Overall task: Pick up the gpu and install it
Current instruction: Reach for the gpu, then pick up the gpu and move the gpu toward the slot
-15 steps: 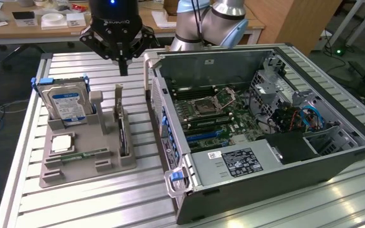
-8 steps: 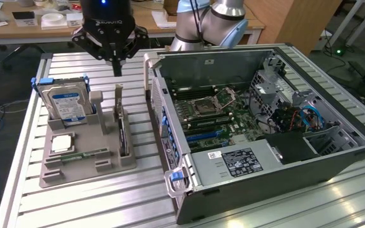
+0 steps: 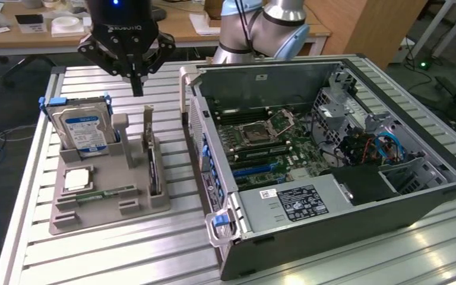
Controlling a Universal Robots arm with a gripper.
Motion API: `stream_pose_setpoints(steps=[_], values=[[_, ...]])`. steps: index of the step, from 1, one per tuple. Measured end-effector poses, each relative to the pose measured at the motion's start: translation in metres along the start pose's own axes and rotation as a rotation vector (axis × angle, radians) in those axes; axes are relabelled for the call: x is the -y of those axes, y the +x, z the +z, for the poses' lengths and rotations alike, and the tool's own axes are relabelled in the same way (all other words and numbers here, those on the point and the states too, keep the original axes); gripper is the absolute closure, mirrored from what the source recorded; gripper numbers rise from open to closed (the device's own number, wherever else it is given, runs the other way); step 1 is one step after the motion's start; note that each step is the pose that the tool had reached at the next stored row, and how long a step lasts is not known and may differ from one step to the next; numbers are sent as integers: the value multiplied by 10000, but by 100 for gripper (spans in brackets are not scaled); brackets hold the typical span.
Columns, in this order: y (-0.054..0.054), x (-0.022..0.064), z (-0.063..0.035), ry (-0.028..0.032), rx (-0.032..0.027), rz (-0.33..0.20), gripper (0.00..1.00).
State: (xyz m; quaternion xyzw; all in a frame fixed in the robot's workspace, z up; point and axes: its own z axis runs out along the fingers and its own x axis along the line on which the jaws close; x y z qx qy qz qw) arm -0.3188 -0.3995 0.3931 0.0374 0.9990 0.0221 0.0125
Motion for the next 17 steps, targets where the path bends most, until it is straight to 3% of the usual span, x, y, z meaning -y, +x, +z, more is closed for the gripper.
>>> stream_pose_setpoints(steps=[17], values=[[8, 1, 0, 0, 0, 0, 89]])
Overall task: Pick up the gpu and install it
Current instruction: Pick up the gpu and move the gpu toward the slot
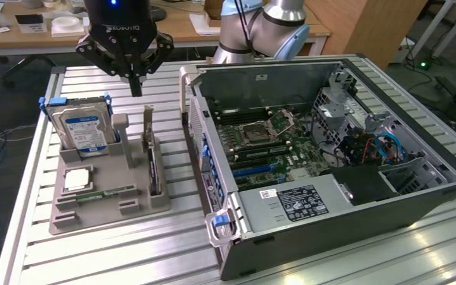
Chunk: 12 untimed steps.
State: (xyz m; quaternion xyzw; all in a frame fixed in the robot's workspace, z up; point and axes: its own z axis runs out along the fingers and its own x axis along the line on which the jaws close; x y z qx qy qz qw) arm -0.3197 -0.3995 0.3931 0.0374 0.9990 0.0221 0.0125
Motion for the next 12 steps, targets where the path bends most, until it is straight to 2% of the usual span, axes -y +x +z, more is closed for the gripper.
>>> stream_pose_setpoints(steps=[1, 2, 4, 6, 10, 12], values=[[0, 0, 0, 0, 0, 0, 83], [0, 0, 0, 0, 0, 1, 83], [0, 0, 0, 0, 0, 0, 71], [9, 0, 0, -1, 1, 5, 71], [12, 1, 1, 1, 0, 2, 47], [13, 1, 7, -1, -30, -47, 47]])
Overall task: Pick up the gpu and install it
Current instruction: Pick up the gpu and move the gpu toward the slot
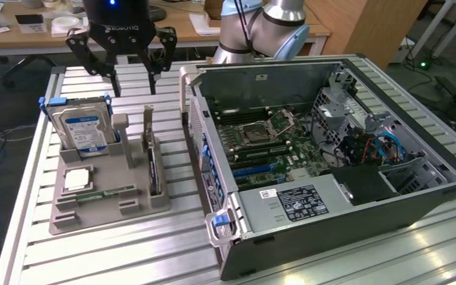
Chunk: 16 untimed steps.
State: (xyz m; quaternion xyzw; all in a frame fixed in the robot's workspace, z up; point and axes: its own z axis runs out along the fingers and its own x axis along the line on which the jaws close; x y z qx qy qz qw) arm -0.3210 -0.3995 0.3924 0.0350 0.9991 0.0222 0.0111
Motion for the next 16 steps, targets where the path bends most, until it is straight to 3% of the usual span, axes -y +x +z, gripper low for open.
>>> stream_pose_setpoints(steps=[1, 6, 16], values=[[1, 0, 5, -1, -17, -76, 41], [0, 6, 47, -13, -85, -752, 41], [0, 33, 185, -12, -127, -800, 41]])
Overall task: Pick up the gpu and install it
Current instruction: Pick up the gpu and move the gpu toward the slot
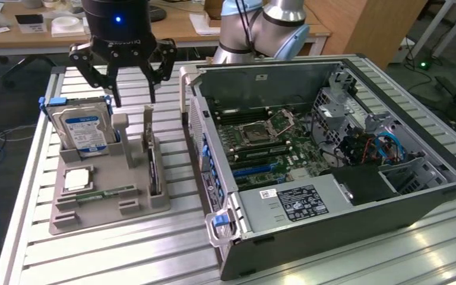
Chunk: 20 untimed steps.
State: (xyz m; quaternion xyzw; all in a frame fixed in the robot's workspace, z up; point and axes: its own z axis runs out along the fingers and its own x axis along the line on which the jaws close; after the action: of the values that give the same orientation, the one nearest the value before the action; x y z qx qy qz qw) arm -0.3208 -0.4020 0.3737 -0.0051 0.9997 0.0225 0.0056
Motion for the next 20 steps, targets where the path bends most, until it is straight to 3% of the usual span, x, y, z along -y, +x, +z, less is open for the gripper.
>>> stream_pose_setpoints(steps=[7, 20], values=[[-7, 14, 63, -4, -122, -281, 41], [-20, 41, 251, -3, -161, -295, 41]])
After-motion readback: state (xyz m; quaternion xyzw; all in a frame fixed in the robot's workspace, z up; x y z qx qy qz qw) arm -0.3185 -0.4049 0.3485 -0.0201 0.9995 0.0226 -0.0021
